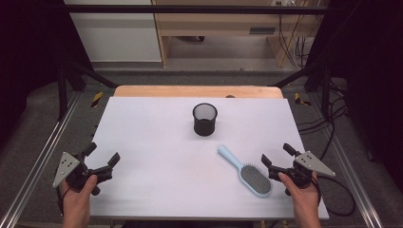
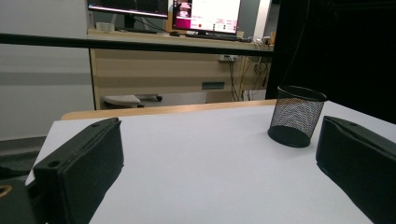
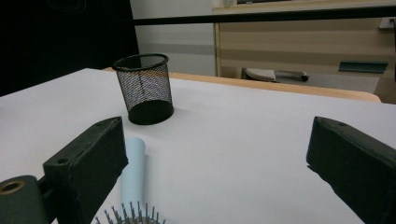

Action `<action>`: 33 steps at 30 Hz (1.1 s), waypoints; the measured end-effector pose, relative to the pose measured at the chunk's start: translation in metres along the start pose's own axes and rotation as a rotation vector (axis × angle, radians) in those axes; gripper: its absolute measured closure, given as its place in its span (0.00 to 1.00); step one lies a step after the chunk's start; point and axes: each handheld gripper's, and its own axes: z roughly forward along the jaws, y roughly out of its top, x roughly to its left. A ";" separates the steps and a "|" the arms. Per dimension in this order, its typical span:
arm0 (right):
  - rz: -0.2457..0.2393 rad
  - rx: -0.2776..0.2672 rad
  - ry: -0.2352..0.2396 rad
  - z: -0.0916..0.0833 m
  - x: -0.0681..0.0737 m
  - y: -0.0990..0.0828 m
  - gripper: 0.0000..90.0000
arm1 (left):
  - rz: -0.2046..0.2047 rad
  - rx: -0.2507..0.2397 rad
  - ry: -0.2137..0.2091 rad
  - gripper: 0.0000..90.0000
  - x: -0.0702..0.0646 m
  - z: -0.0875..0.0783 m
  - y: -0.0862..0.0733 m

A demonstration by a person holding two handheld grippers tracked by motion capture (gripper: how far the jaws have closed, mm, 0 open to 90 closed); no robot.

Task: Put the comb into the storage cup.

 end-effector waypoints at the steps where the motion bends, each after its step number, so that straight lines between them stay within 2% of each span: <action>1: 0.000 0.000 0.000 0.000 0.000 0.000 0.06 | -0.003 -0.001 0.003 0.01 0.001 0.000 0.000; 8: -0.012 0.014 0.011 -0.002 0.009 0.005 0.09 | 0.001 0.004 0.012 0.01 0.002 -0.001 -0.001; 10: -0.038 0.027 0.016 -0.001 0.015 0.012 0.12 | 0.005 0.007 0.012 0.01 0.002 -0.001 -0.001; 13: -0.076 0.091 0.019 0.008 0.025 0.032 0.20 | 0.004 0.011 0.014 0.01 0.002 -0.001 -0.002; 14: -0.076 0.091 0.019 0.008 0.025 0.032 0.20 | 0.004 0.011 0.014 0.01 0.002 -0.001 -0.002; 15: -0.108 0.168 -0.001 0.018 0.032 0.043 0.23 | 0.004 0.013 0.014 0.01 0.002 -0.001 -0.002; 16: -0.119 0.198 -0.018 0.023 0.035 0.048 0.25 | 0.004 0.014 0.015 0.01 0.002 -0.001 -0.002; 17: -0.120 0.211 -0.027 0.026 0.036 0.051 0.29 | 0.004 0.015 0.015 0.01 0.002 -0.001 -0.002; 18: -0.120 0.211 -0.027 0.026 0.036 0.051 0.29 | 0.005 0.015 0.014 0.01 0.002 0.000 -0.001; 19: -0.121 0.243 0.005 0.037 0.040 0.062 0.38 | 0.006 0.016 0.012 0.01 0.002 0.000 -0.001; 20: -0.121 0.243 0.005 0.037 0.040 0.062 0.38 | 0.007 0.017 0.012 0.01 0.002 0.000 -0.001; 21: -0.141 0.279 0.044 0.047 0.043 0.068 0.49 | 0.008 0.021 0.012 0.02 0.002 0.000 -0.001; 23: -0.170 0.310 0.084 0.057 0.046 0.070 0.59 | 0.008 0.023 0.011 0.02 0.002 0.000 -0.001; 24: -0.170 0.310 0.084 0.057 0.046 0.070 0.59 | 0.009 0.024 0.010 0.02 0.002 0.000 -0.002; 25: -0.193 0.344 0.131 0.070 0.048 0.069 0.69 | 0.011 0.027 0.009 0.02 0.002 0.000 -0.002; 27: -0.197 0.382 0.165 0.080 0.049 0.067 0.77 | 0.013 0.028 0.009 0.02 0.002 0.000 -0.002; 28: -0.197 0.382 0.165 0.080 0.049 0.067 0.77 | 0.013 0.028 0.009 0.02 0.002 0.000 -0.002; 29: -0.228 0.426 0.196 0.092 0.051 0.065 0.84 | 0.013 0.029 0.011 0.02 0.002 0.000 -0.002; 30: -0.228 0.426 0.196 0.092 0.051 0.065 0.84 | 0.013 0.029 0.011 0.02 0.002 0.000 -0.002; 33: -0.267 0.484 0.247 0.109 0.056 0.062 0.92 | 0.013 0.032 0.011 0.02 0.002 0.001 -0.002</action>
